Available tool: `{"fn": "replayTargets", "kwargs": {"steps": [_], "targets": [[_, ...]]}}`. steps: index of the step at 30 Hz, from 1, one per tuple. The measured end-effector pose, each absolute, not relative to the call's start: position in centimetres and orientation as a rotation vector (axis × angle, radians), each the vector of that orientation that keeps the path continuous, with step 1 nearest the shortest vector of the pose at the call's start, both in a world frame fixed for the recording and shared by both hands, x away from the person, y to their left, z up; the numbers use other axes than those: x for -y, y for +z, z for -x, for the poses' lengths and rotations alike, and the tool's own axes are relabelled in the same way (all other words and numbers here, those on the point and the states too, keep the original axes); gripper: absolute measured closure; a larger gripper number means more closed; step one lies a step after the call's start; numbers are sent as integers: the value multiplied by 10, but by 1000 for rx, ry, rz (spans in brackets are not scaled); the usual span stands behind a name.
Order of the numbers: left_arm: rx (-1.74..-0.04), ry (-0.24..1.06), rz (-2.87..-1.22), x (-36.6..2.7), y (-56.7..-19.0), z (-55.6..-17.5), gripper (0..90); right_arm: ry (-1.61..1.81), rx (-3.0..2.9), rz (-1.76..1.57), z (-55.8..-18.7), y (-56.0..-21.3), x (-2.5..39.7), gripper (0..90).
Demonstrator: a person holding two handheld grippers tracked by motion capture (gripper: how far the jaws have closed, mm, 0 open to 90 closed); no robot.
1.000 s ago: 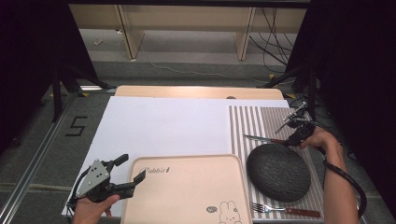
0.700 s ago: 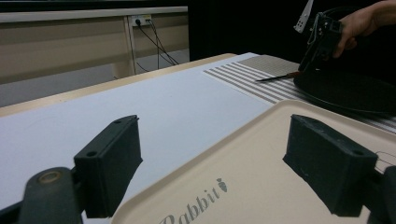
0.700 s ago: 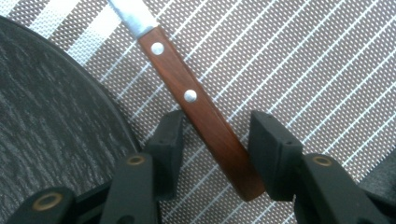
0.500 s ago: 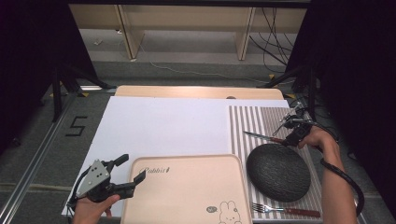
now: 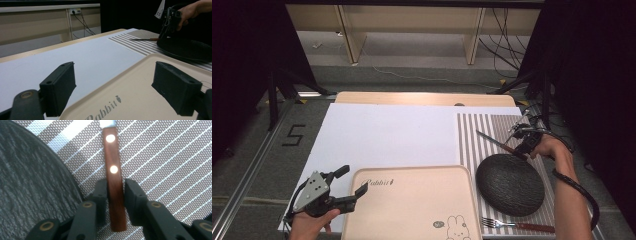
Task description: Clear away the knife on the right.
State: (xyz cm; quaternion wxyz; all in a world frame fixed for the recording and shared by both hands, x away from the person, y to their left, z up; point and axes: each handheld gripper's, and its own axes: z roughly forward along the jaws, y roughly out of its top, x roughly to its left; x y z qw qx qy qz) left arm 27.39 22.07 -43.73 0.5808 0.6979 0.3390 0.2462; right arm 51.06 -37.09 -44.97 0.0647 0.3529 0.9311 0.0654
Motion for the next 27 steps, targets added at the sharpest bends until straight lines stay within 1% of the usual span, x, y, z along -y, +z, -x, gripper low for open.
{"fn": "replayTargets", "kwargs": {"steps": [8,18,27], "targets": [[-797,578,-1634,-221,-437,-274,175,174,-2803,-1046,-510,-449,367,759],[-801,580,-1632,-221,-436,-273,175,118,-2763,-1026,-514,-441,356,762],[-800,582,-1634,-221,-436,-273,175,99,-2748,-1009,-515,-430,354,763]]}}
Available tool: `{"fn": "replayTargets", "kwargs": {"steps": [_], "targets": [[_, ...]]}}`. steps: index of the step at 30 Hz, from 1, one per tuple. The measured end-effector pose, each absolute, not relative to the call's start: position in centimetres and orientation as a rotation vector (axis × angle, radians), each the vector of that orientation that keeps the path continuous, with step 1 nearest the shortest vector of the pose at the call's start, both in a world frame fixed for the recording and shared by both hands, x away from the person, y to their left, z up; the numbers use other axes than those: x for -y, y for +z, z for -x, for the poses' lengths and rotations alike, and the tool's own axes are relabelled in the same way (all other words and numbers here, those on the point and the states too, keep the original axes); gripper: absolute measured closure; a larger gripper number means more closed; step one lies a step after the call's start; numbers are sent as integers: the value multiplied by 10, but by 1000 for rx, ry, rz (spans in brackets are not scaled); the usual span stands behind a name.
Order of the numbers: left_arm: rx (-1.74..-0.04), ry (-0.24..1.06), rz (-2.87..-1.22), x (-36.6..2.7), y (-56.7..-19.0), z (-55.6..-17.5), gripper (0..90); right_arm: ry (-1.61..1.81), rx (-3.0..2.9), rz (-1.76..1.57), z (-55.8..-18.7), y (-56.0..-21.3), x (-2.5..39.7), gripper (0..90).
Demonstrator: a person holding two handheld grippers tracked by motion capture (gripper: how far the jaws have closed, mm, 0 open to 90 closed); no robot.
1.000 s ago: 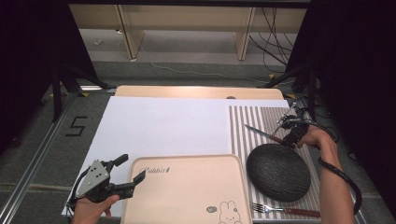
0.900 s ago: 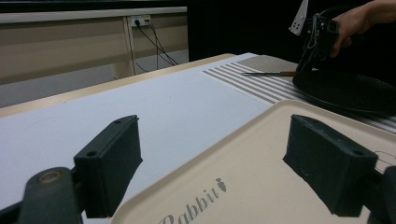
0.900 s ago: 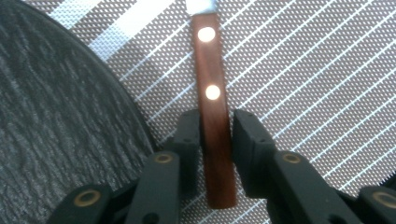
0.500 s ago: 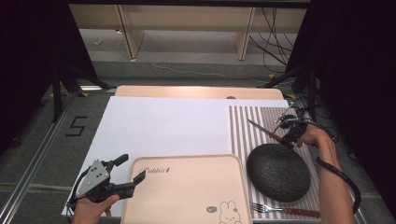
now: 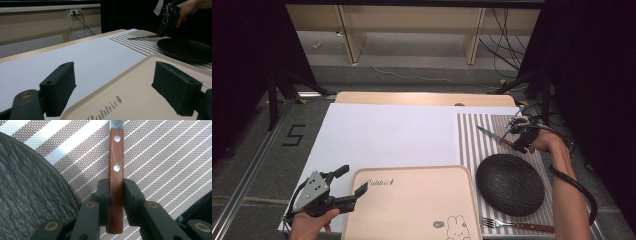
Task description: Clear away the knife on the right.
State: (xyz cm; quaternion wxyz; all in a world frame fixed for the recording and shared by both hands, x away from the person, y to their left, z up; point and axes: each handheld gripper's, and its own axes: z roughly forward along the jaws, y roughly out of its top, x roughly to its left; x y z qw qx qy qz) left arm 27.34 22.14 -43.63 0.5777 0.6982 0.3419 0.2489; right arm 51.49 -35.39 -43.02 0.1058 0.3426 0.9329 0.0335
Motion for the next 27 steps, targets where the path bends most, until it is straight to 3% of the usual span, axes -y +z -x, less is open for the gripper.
{"fn": "replayTargets", "kwargs": {"steps": [27], "targets": [[-808,590,-1630,-223,-436,-274,175,267,-2676,-1089,-499,-395,332,764]]}}
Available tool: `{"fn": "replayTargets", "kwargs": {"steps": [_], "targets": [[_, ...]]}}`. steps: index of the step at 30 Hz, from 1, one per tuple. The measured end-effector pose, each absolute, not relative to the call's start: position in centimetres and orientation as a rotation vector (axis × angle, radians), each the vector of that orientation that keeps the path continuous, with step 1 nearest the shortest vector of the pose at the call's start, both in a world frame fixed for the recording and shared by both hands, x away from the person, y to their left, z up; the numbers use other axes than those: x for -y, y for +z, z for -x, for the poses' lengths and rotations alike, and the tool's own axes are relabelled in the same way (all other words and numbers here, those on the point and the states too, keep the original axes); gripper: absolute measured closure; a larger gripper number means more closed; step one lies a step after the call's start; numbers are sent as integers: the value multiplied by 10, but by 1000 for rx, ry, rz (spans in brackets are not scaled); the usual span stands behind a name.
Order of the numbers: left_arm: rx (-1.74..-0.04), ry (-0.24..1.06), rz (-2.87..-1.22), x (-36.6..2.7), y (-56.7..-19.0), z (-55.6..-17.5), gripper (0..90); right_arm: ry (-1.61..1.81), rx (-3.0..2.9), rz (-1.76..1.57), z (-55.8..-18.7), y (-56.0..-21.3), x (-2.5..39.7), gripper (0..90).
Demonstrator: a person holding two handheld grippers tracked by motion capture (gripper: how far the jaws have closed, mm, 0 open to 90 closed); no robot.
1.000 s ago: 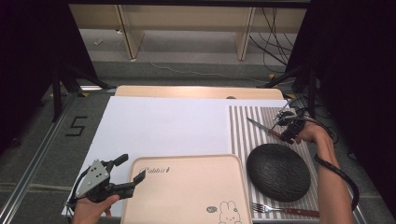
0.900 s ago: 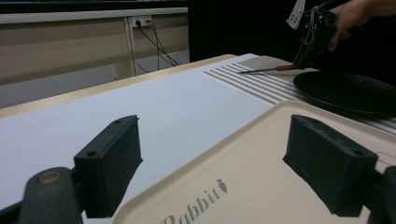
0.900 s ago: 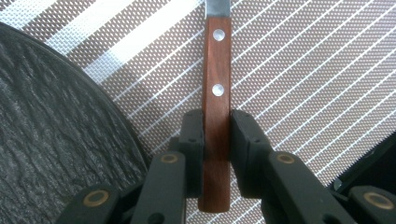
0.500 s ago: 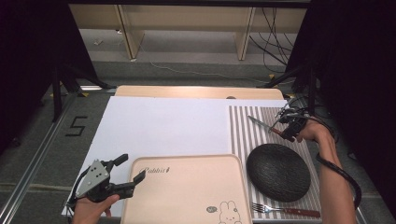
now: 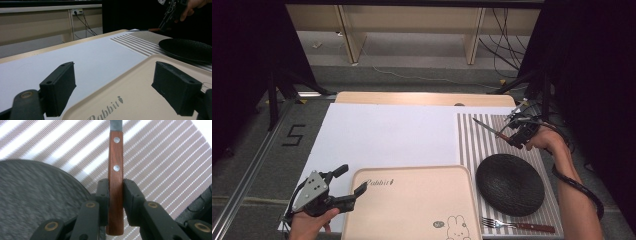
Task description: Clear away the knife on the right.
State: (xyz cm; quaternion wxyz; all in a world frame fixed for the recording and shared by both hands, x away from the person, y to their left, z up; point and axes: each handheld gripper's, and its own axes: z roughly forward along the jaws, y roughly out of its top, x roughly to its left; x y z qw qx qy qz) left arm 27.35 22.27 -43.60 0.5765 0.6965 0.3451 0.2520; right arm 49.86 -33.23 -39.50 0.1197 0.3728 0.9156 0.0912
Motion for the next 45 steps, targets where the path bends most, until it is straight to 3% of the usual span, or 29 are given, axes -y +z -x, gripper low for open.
{"fn": "replayTargets", "kwargs": {"steps": [24,45], "targets": [[-815,596,-1621,-224,-435,-273,175,460,-2734,-846,-444,-371,271,764],[-819,606,-1614,-225,-435,-272,174,543,-2787,-711,-396,-379,233,763]]}}
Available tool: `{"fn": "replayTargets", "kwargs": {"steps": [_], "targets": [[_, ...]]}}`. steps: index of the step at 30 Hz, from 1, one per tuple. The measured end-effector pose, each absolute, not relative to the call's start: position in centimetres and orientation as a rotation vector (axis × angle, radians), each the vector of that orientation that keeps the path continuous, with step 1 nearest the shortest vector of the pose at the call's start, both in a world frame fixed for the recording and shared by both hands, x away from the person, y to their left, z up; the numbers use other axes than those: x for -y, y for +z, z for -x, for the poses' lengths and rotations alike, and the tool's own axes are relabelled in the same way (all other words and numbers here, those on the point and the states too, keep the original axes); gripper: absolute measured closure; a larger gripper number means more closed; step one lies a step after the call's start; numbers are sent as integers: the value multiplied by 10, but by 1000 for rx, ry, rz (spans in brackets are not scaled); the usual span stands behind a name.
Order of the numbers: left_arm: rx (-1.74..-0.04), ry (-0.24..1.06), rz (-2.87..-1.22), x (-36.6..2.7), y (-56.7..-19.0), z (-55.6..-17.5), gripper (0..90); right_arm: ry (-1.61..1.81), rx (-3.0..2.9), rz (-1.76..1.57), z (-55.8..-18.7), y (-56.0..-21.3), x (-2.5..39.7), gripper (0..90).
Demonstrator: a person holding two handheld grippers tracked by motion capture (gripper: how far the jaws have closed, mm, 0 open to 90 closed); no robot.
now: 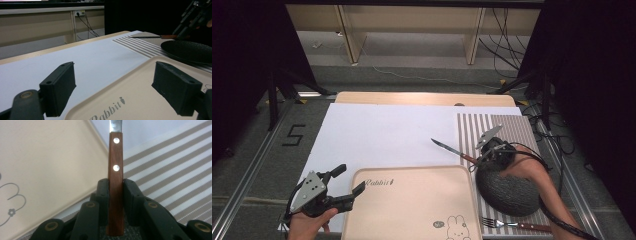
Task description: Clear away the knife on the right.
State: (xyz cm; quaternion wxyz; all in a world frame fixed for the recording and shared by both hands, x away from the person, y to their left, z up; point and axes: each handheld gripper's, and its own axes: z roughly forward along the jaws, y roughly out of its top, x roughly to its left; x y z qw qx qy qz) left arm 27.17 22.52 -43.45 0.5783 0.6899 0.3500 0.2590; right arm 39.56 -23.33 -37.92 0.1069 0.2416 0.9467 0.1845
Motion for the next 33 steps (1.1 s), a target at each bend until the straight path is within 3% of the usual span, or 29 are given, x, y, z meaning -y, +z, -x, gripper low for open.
{"fn": "replayTargets", "kwargs": {"steps": [33], "targets": [[-818,610,-1612,-225,-435,-271,174,552,-2865,-558,-342,-402,192,764]]}}
